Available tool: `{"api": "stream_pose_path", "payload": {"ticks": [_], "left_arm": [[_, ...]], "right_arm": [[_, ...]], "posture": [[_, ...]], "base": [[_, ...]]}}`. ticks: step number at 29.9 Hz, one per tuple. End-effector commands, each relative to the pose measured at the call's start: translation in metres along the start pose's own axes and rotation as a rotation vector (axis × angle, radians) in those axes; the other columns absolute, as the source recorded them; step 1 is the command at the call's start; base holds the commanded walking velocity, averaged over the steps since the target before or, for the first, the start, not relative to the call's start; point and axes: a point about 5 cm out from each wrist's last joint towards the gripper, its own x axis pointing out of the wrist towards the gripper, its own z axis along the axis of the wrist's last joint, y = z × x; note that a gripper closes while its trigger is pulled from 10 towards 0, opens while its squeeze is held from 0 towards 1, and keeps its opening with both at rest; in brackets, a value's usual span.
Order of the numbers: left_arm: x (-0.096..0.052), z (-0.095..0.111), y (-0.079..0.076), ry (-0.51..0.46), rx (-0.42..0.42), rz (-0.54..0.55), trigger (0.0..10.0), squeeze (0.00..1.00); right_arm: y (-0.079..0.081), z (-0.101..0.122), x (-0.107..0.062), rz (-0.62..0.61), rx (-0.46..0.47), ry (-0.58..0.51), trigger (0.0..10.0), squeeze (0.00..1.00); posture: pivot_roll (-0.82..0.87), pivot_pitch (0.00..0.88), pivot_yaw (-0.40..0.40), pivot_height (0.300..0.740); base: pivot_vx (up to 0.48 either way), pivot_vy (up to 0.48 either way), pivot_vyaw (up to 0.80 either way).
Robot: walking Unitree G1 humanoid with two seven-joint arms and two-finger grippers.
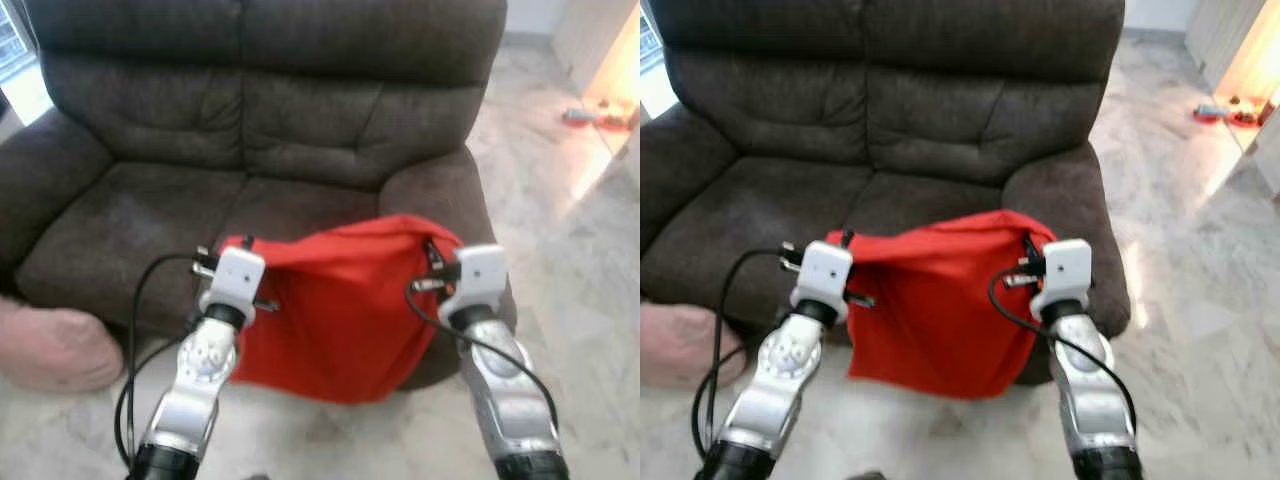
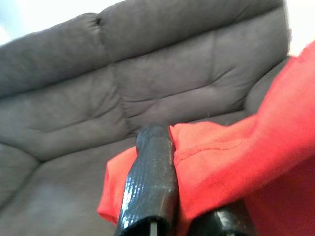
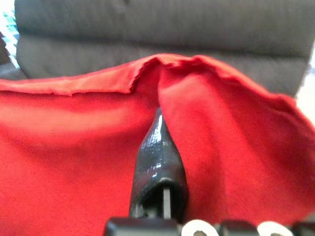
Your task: Move the pillow to the sofa from floor
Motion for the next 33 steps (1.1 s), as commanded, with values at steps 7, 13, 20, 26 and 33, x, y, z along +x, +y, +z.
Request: {"api": "stream_pose_path", "payload": {"ticks": [7,13,20,26,33], "left_arm": [[0.022,0.089,0.023,-0.347,0.045,0.075,10.0,0.00],[0.028,0.115,0.031,-0.426,0.044,0.098,10.0,0.00],[0.028,0.134,0.034,-0.471,0.045,0.112,10.0,0.00],[0.027,0.136,0.035,-0.472,0.046,0.114,10.0,0.00],[0.026,0.136,0.034,-0.464,0.045,0.117,10.0,0.00]], "right_arm": [[0.007,0.084,0.016,0.051,0.032,-0.310,10.0,0.00],[0.012,0.103,0.019,0.074,0.053,-0.372,10.0,0.00],[0.020,0.114,0.017,0.135,0.049,-0.386,10.0,0.00],[0.030,0.114,0.016,0.206,0.023,-0.372,10.0,0.00],[0.032,0.110,0.015,0.224,0.048,-0.352,10.0,0.00]], "posture": [[0.11,0.063,-0.011,0.740],[0.11,0.059,-0.014,0.740],[0.11,0.056,-0.018,0.740],[0.11,0.054,-0.021,0.740],[0.11,0.057,-0.023,0.740]], "base": [[0.369,0.000,0.00],[0.366,0.000,0.00],[0.370,0.000,0.00],[0.371,0.000,0.44],[0.370,0.000,0.23]]}}
